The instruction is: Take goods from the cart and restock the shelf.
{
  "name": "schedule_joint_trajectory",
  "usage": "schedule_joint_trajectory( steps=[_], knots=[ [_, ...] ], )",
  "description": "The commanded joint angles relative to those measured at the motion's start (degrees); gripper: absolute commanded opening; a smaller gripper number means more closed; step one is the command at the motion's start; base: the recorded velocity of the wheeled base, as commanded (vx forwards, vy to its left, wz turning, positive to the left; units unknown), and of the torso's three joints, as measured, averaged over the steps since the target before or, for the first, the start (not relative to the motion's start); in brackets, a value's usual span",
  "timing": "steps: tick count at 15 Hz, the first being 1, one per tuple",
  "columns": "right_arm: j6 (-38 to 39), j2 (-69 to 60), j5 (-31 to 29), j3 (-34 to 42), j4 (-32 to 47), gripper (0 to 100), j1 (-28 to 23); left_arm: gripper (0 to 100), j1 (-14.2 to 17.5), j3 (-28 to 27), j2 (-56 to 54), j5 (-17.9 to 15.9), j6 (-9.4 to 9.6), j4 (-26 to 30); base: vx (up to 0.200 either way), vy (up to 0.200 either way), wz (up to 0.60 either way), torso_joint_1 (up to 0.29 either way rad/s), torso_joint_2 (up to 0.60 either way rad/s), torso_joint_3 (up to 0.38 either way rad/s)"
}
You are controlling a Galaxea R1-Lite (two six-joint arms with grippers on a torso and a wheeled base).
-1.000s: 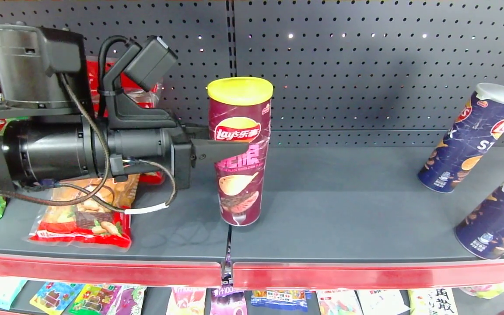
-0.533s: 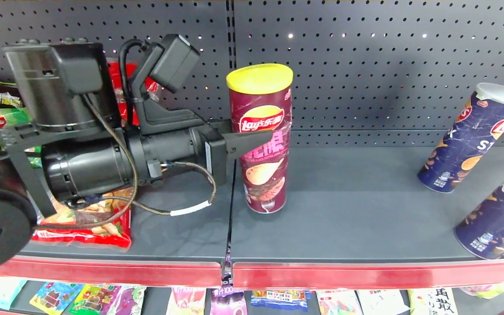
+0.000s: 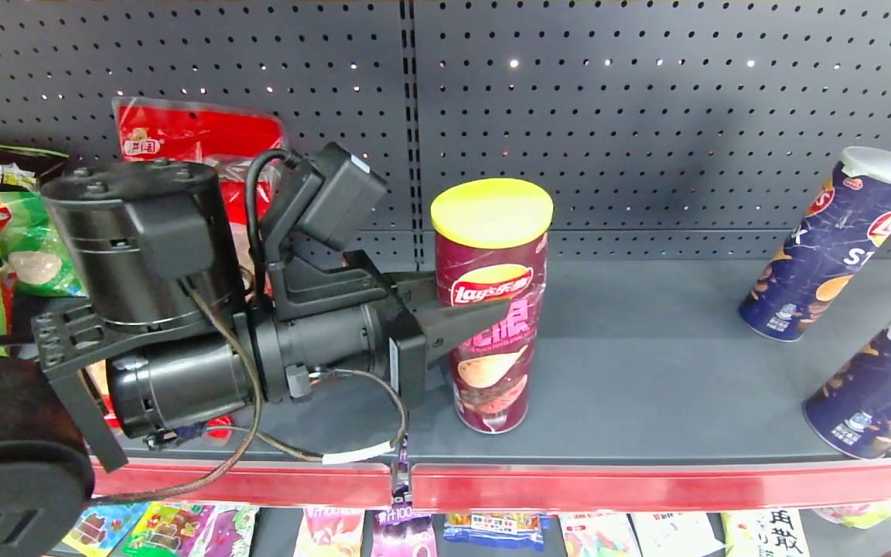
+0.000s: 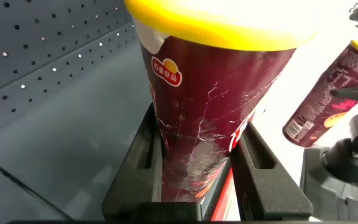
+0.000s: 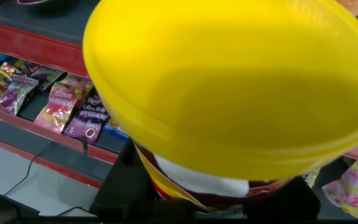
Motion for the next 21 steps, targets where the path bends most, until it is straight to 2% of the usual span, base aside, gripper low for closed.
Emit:
schedule_joint_trajectory(
  steps=[1,2,14,18,21],
  knots=[
    [-0.04,0.08,0.01,0.18,0.01,0,0.0,0,-0.08,1.26,0.02,-0.01,0.91,-0.07,0.0,0.0,0.0,0.0,0.0,0.0],
    [-0.04,0.08,0.01,0.44,0.01,0,0.0,0,0.0,1.96,0.11,-0.01,1.34,-0.15,0.0,0.0,0.0,0.0,0.0,0.0],
    [-0.04,0.08,0.01,0.97,0.01,0,0.0,0,0.36,3.02,-0.42,0.6,1.08,-0.07,0.0,0.0,0.0,0.0,0.0,0.0],
    [-0.04,0.17,0.01,0.97,0.01,0,0.0,0,0.36,6.18,-1.65,0.6,1.17,-0.15,0.0,0.0,0.0,0.0,0.0,0.0],
    [-0.04,0.26,0.09,0.88,0.01,0,0.0,0,0.36,5.74,-2.09,0.6,1.08,-0.07,0.0,0.0,0.0,0.0,0.0,0.0]
  ],
)
